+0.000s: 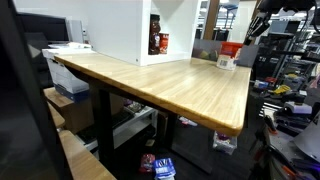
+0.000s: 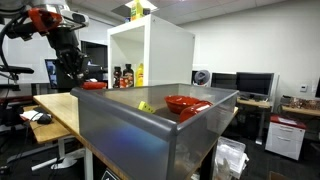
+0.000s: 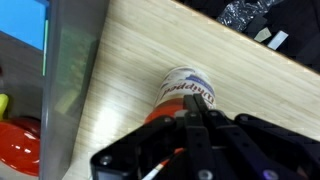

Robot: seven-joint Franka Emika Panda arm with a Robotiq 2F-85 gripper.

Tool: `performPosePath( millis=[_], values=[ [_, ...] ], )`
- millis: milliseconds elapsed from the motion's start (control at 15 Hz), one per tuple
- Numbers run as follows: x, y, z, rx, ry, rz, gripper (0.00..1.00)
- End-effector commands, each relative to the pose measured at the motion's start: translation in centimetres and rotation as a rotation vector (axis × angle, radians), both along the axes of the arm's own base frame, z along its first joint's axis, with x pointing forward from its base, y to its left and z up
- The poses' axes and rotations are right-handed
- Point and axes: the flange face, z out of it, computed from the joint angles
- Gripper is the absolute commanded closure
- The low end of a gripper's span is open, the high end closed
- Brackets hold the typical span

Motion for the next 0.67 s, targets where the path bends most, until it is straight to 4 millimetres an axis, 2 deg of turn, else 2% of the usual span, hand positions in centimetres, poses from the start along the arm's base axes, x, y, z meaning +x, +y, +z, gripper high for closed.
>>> performPosePath(
  millis=[0,600],
  values=[
    [0.68,-0.31,-2.49,-0.029,0.036,0.021,1.00],
    [0.74,0.04,-2.93,-0.069,0.066,0.019,1.00]
  ],
)
